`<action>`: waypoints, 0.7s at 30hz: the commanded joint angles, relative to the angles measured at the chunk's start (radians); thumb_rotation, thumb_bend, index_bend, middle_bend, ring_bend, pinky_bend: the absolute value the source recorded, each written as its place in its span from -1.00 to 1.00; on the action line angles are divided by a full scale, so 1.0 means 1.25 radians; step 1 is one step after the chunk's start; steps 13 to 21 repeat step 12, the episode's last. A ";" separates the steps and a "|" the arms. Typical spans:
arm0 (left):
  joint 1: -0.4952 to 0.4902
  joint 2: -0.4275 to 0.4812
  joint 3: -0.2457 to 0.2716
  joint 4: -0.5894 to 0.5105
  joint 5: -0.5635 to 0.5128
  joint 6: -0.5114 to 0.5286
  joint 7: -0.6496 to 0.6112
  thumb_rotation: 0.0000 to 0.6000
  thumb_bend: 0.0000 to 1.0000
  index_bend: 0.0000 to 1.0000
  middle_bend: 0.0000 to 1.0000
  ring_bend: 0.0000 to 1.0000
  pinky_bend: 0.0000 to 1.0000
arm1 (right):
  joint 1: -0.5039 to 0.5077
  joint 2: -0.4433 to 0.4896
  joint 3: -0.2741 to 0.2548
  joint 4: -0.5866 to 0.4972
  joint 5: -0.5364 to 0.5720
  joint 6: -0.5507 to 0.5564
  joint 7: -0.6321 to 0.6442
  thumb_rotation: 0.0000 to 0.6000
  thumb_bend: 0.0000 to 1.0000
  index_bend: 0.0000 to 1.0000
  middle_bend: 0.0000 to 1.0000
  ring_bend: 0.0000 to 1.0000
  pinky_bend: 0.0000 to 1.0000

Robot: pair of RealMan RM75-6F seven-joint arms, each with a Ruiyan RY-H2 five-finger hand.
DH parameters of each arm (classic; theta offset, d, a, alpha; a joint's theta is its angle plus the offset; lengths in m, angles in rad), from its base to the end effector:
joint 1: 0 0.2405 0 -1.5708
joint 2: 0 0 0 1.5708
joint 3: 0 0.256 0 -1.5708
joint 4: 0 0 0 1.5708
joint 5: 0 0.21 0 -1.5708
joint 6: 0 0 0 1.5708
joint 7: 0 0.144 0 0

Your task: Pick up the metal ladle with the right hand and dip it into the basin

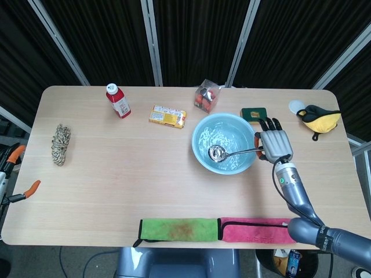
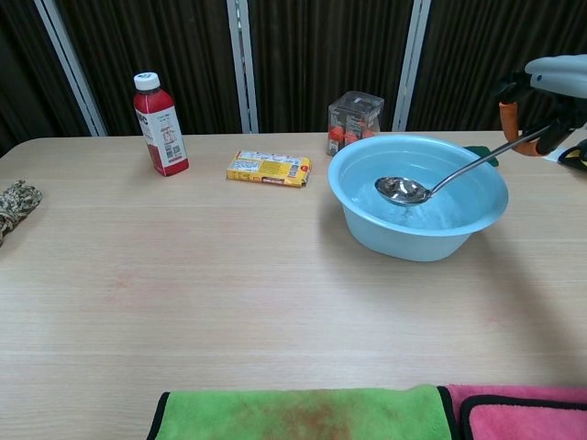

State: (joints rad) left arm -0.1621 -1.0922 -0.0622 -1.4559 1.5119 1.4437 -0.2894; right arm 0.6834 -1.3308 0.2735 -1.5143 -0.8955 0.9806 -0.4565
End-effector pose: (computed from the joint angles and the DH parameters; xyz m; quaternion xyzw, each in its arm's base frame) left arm -0.3277 0.2120 0.1821 -0.5885 -0.4030 -0.4361 0.5487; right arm -0.2020 -0.3798 0.0805 0.6694 -0.3841 0.3213 0.5487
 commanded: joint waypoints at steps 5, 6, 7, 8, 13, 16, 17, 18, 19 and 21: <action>0.002 -0.007 0.004 0.004 0.017 0.016 0.013 -0.03 -0.46 -0.95 -1.00 -1.00 -1.00 | -0.010 0.046 -0.002 -0.057 0.007 0.027 -0.010 1.00 0.13 0.64 -0.83 -1.00 -1.00; 0.002 -0.008 0.005 0.006 0.020 0.018 0.014 -0.03 -0.46 -0.95 -1.00 -1.00 -1.00 | -0.011 0.051 -0.004 -0.062 0.009 0.029 -0.011 1.00 0.13 0.64 -0.83 -1.00 -1.00; 0.002 -0.009 0.006 0.008 0.022 0.018 0.014 -0.03 -0.46 -0.95 -1.00 -1.00 -1.00 | -0.012 0.053 -0.005 -0.064 0.012 0.030 -0.012 1.00 0.13 0.64 -0.83 -1.00 -1.00; 0.001 -0.010 0.006 0.010 0.023 0.018 0.013 -0.03 -0.46 -0.95 -1.00 -1.00 -1.00 | -0.012 0.055 -0.006 -0.065 0.015 0.031 -0.012 1.00 0.13 0.64 -0.83 -1.00 -1.00; -0.001 -0.009 0.007 0.011 0.021 0.012 0.007 -0.03 -0.46 -0.95 -1.00 -1.00 -1.00 | -0.010 0.052 -0.011 -0.061 0.019 0.030 -0.007 1.00 0.13 0.64 -0.83 -1.00 -1.00; -0.001 -0.009 0.007 0.011 0.021 0.012 0.007 -0.03 -0.46 -0.95 -1.00 -1.00 -1.00 | -0.010 0.052 -0.011 -0.061 0.019 0.030 -0.007 1.00 0.13 0.64 -0.83 -1.00 -1.00; -0.001 -0.009 0.007 0.011 0.021 0.012 0.007 -0.03 -0.46 -0.95 -1.00 -1.00 -1.00 | -0.010 0.052 -0.011 -0.061 0.019 0.030 -0.007 1.00 0.13 0.64 -0.83 -1.00 -1.00; -0.001 -0.009 0.007 0.011 0.021 0.012 0.007 -0.03 -0.46 -0.95 -1.00 -1.00 -1.00 | -0.010 0.052 -0.011 -0.061 0.019 0.030 -0.007 1.00 0.13 0.64 -0.83 -1.00 -1.00; -0.001 -0.009 0.007 0.011 0.021 0.012 0.007 -0.03 -0.46 -0.95 -1.00 -1.00 -1.00 | -0.010 0.052 -0.011 -0.061 0.019 0.030 -0.007 1.00 0.13 0.64 -0.83 -1.00 -1.00; -0.001 -0.009 0.007 0.011 0.021 0.012 0.007 -0.03 -0.46 -0.95 -1.00 -1.00 -1.00 | -0.010 0.052 -0.011 -0.061 0.019 0.030 -0.007 1.00 0.13 0.64 -0.83 -1.00 -1.00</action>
